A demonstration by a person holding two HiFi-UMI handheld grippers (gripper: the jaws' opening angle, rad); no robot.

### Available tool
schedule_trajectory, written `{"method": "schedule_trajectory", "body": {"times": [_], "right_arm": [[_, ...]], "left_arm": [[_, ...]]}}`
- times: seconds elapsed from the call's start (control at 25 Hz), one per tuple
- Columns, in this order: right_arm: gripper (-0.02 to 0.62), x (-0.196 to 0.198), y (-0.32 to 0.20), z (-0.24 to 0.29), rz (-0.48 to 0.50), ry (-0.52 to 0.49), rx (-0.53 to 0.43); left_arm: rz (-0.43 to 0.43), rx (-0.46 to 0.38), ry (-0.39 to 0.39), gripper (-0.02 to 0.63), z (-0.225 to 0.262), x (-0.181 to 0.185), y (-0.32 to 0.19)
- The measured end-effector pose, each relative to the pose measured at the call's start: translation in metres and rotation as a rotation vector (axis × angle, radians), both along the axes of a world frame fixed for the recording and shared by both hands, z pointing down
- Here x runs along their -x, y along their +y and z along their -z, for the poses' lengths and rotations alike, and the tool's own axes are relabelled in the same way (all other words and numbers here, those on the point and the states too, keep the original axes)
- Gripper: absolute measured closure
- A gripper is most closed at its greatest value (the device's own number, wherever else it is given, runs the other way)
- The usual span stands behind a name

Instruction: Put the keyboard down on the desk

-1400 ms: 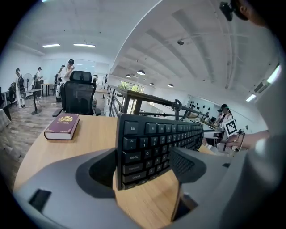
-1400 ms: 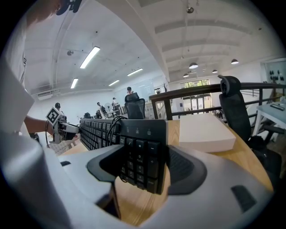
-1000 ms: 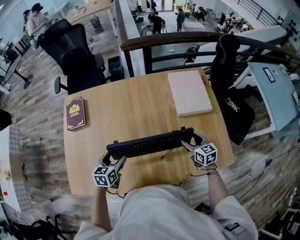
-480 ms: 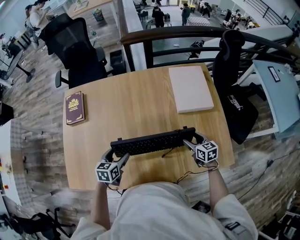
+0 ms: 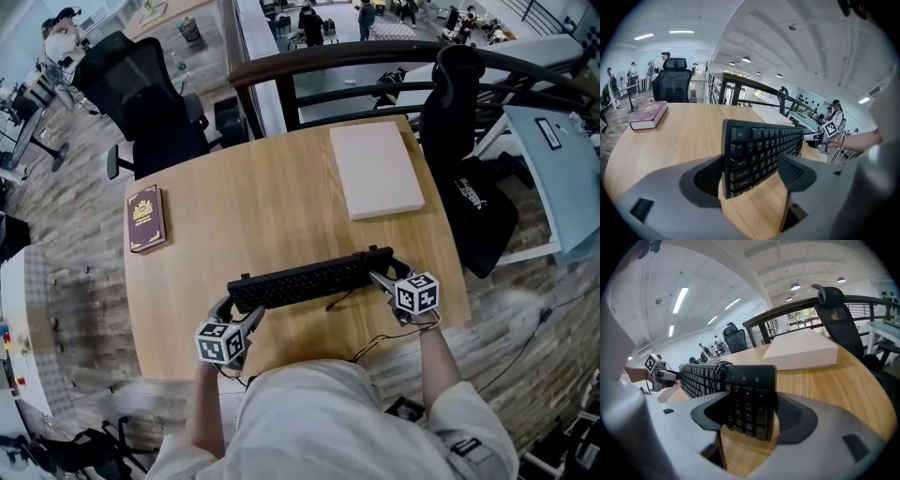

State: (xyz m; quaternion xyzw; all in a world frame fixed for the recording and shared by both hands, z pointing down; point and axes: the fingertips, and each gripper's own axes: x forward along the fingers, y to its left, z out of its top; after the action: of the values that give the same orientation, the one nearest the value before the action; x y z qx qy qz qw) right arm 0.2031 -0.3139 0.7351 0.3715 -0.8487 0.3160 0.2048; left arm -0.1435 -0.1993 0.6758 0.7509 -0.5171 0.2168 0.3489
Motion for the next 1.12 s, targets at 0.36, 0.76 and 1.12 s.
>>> {"method": "schedule_trajectory", "body": {"times": [0.36, 0.76, 1.12], "right_arm": [[0.302, -0.003, -0.007, -0.002, -0.01, -0.011, 0.003], [0.302, -0.002, -0.013, -0.011, -0.03, -0.006, 0.016], [0.302, 0.0, -0.016, -0.016, -0.052, 0.014, 0.026]], "left_arm": [[0.003, 0.008, 0.0, 0.233, -0.005, -0.004, -0.006], [0.045, 0.029, 0.043, 0.233, -0.019, -0.002, -0.016], [0.057, 0.06, 0.055, 0.235, -0.034, 0.004, -0.027]]}}
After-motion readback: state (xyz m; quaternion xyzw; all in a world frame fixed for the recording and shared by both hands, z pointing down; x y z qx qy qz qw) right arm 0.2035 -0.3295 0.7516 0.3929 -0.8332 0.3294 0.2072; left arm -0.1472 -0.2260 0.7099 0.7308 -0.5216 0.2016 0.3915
